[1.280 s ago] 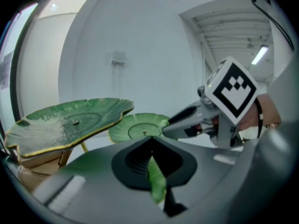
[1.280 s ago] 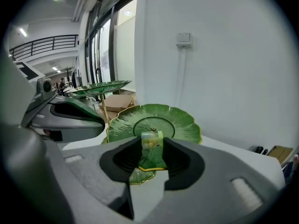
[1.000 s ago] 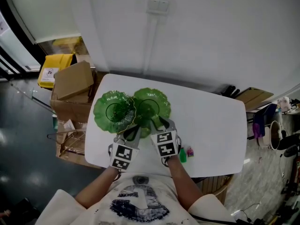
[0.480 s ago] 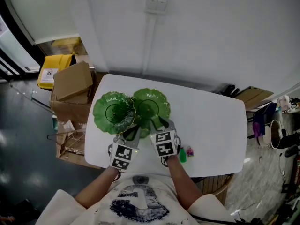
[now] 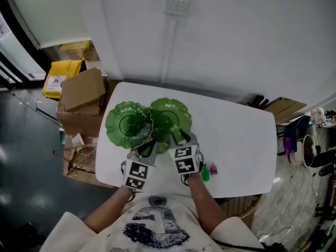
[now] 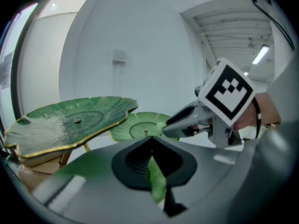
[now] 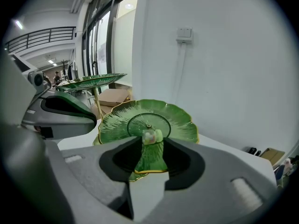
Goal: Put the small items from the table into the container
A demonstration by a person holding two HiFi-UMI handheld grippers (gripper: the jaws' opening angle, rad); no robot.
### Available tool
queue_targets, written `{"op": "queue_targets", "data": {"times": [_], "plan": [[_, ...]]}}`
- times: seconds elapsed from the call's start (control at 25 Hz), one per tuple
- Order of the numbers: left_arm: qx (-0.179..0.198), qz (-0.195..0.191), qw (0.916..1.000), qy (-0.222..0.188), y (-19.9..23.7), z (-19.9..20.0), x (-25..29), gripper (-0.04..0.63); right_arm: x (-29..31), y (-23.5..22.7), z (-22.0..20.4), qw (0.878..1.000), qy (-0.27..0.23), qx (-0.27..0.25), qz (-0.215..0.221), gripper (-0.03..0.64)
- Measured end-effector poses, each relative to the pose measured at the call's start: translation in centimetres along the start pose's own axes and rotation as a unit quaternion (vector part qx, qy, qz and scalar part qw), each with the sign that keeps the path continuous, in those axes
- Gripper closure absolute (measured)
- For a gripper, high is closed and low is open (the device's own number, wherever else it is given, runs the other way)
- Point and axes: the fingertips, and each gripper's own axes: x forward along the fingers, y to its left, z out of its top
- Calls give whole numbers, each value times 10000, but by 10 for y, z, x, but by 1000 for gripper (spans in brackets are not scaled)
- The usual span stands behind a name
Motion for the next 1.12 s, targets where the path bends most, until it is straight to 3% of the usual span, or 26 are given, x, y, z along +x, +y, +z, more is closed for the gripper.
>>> {"op": "queue_targets", "data": {"times": [0.72, 1.12], "plan": [[58, -71, 9999, -90, -6, -2, -18, 604, -22, 14, -1, 9973, -504, 527, 76, 477], [105, -269, 9995, -111, -15, -8, -26, 604, -52, 6, -13, 9903, -987, 922, -340, 479]]}}
